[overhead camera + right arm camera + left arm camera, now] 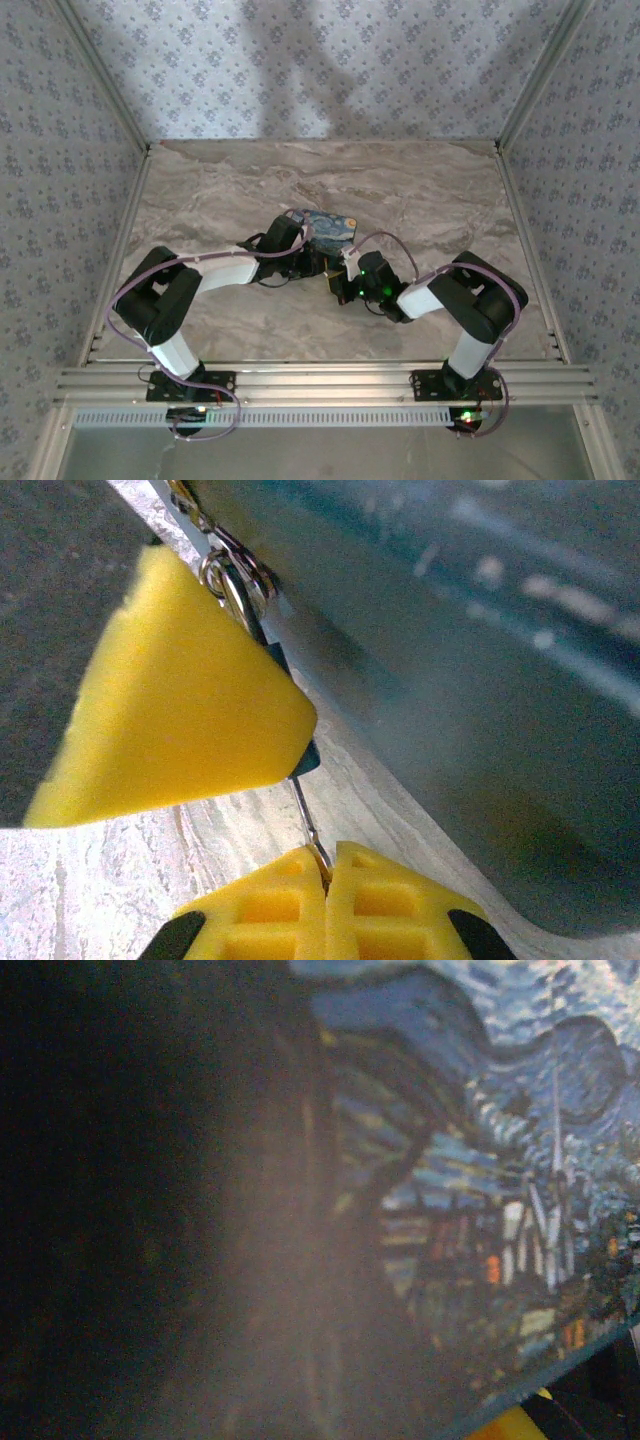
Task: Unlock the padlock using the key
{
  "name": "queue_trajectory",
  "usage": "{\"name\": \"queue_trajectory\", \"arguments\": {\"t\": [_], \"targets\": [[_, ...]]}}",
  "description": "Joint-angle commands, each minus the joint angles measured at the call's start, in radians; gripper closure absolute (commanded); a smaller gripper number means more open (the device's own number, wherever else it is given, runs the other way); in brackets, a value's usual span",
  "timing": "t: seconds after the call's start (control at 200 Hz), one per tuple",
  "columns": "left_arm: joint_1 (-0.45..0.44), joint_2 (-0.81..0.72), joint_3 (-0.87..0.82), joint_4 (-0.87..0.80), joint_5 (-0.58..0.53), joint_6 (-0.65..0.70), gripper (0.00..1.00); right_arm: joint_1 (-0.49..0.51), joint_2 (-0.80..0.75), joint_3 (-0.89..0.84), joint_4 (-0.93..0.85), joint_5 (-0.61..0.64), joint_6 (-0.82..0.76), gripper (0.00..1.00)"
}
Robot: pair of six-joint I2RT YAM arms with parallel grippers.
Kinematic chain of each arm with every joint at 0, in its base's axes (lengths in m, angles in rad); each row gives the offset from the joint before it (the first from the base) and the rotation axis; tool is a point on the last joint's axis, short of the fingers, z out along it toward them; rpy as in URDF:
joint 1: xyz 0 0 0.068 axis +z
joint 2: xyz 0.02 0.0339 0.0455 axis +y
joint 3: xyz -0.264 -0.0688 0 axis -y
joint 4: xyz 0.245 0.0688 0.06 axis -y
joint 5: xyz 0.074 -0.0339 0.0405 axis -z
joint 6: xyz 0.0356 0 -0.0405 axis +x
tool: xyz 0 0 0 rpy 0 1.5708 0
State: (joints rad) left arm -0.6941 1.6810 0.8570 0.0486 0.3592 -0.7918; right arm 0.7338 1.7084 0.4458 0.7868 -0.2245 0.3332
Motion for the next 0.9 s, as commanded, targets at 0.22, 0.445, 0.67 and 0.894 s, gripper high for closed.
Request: {"name": "queue_trajectory", "arguments": {"t": [0.22, 0.445, 0.67, 0.894], "targets": [[-0.007, -0.04, 0.024, 0.02, 0.005, -0.003, 0.88, 0.006, -0.026, -0.029, 0.061, 0.023, -0.004, 1.0], [-0.007, -0.038, 0.024, 0.019, 0.004, -0.005, 0.88, 0.008, -0.04, -0.051, 0.095, 0.025, -0.012, 1.0], [-0.011, -0.039, 0.028, 0.017, 0.007, -0.007, 0.88, 0.012, -0.031, -0.041, 0.097, 0.047, -0.016, 1.0], [-0.013, -0.043, 0.03, 0.014, 0.009, -0.008, 0.88, 0.015, -0.027, -0.02, 0.061, 0.084, -0.026, 1.0]]}}
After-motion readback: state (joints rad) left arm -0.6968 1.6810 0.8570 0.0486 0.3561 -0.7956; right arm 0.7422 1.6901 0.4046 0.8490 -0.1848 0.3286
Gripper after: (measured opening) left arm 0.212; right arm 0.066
